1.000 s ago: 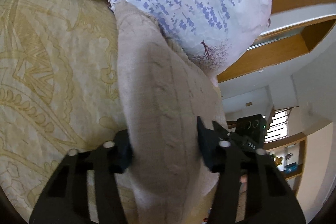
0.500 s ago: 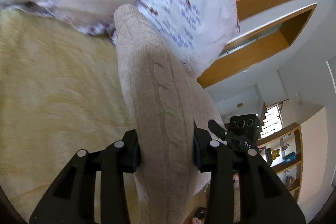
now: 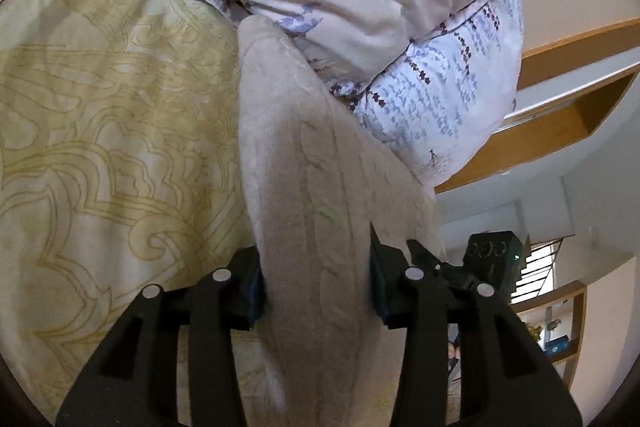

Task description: Fold small clothes

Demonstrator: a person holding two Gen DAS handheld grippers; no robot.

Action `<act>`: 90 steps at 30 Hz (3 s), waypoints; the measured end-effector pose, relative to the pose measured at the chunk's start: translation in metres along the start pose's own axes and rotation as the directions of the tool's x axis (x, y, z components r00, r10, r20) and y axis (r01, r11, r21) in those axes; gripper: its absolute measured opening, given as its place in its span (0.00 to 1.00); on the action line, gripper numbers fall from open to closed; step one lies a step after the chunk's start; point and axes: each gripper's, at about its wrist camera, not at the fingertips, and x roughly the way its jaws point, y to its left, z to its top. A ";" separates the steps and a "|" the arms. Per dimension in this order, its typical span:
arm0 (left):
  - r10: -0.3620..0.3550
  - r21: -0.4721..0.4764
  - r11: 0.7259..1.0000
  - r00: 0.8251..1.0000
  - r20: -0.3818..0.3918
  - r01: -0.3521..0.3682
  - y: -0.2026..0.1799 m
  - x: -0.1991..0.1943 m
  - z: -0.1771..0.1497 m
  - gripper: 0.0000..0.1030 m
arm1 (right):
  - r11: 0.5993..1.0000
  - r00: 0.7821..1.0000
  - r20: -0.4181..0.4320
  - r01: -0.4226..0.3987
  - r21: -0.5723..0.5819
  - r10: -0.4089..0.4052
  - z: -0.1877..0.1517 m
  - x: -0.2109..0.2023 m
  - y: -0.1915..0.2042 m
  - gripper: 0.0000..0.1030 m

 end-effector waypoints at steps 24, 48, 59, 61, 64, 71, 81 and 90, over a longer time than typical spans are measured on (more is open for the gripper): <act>0.520 0.254 0.768 0.803 0.290 -0.588 -0.055 -0.001 -0.008 0.76 | 0.958 0.951 0.134 0.284 -0.032 -0.277 0.035 -0.003 -0.001 0.10; 0.531 0.414 0.684 0.799 0.283 -0.601 -0.087 0.010 -0.122 0.76 | 0.745 0.854 0.248 0.520 -0.418 -0.457 -0.099 -0.030 0.058 0.35; 0.517 0.381 0.706 0.802 0.299 -0.597 -0.083 -0.005 -0.124 0.85 | 0.783 0.853 0.301 0.514 -0.350 -0.425 -0.101 -0.052 0.060 0.68; 0.516 0.377 0.704 0.798 0.311 -0.602 -0.084 -0.011 -0.126 0.89 | 0.782 0.847 0.323 0.520 -0.344 -0.422 -0.105 -0.058 0.061 0.74; 0.512 0.367 0.713 0.801 0.310 -0.598 -0.083 -0.018 -0.130 0.92 | 0.785 0.842 0.335 0.525 -0.328 -0.423 -0.109 -0.064 0.060 0.83; 0.522 0.332 0.729 0.799 0.298 -0.599 -0.079 -0.026 -0.140 0.96 | 0.758 0.809 0.376 0.571 -0.316 -0.452 -0.123 -0.068 0.062 0.96; 0.556 0.325 0.712 0.783 0.278 -0.622 -0.079 -0.020 -0.154 0.98 | 0.784 0.829 0.302 0.549 -0.289 -0.470 -0.134 -0.050 0.058 0.97; 0.609 0.329 0.671 0.747 0.265 -0.664 -0.077 -0.008 -0.157 0.98 | 0.770 0.820 0.265 0.569 -0.290 -0.507 -0.140 -0.033 0.061 0.97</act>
